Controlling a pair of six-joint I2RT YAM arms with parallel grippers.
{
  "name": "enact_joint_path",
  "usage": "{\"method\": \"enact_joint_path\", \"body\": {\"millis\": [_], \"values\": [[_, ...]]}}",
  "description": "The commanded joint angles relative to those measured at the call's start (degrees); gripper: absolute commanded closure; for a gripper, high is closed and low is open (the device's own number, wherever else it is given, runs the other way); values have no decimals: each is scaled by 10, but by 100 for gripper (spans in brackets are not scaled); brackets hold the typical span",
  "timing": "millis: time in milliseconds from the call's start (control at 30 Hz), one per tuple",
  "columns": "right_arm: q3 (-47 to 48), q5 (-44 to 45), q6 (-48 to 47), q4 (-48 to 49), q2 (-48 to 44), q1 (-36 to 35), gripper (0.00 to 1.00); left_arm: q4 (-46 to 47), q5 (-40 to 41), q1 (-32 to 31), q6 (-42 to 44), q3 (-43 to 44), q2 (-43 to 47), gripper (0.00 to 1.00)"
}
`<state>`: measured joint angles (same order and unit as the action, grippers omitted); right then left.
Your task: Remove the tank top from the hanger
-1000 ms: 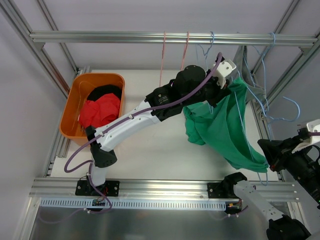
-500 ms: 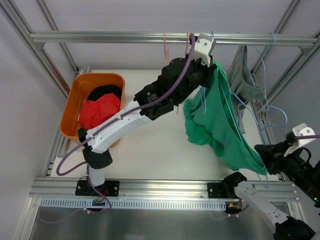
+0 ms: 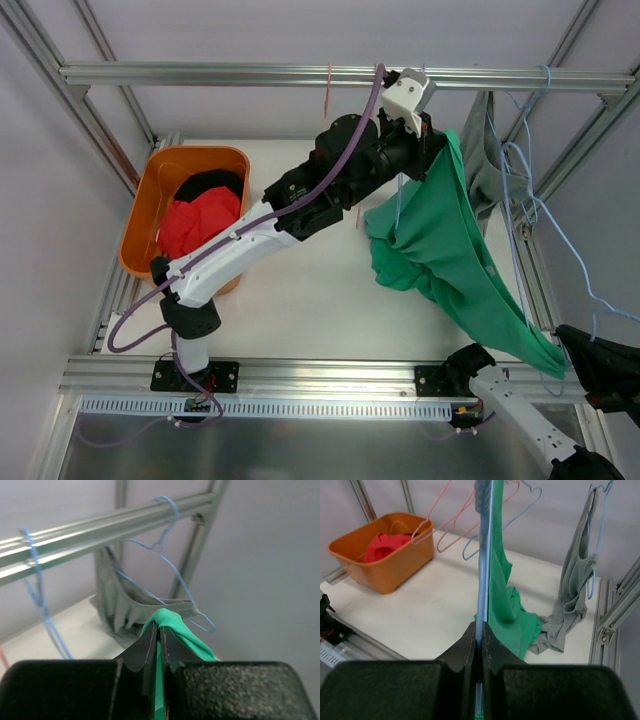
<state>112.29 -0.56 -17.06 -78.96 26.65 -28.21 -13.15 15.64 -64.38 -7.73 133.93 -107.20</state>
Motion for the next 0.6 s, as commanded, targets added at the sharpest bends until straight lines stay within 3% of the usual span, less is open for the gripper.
{"method": "enact_joint_path", "body": {"millis": [0, 67, 300, 400, 433, 533, 567], "values": [[-21, 34, 12, 88, -30, -7, 100, 30, -126, 3, -20, -53, 62, 100], [-72, 7, 3, 170, -35, -6, 100, 30, -233, -13, -13, -122, 98, 100], [-237, -84, -3, 469, -27, -6, 100, 34, -416, -115, 27, -406, 238, 100], [-358, -63, 3, 673, -45, -6, 100, 36, -422, -142, 8, -509, 257, 100], [-397, -39, 10, 806, -62, -6, 100, 37, -407, -145, -4, -533, 266, 100], [-536, 48, 2, 1036, -82, -7, 100, 40, -310, -148, -45, -635, 280, 100], [-550, 63, -8, 1046, -80, -7, 100, 42, -279, -148, -53, -680, 284, 100]]}}
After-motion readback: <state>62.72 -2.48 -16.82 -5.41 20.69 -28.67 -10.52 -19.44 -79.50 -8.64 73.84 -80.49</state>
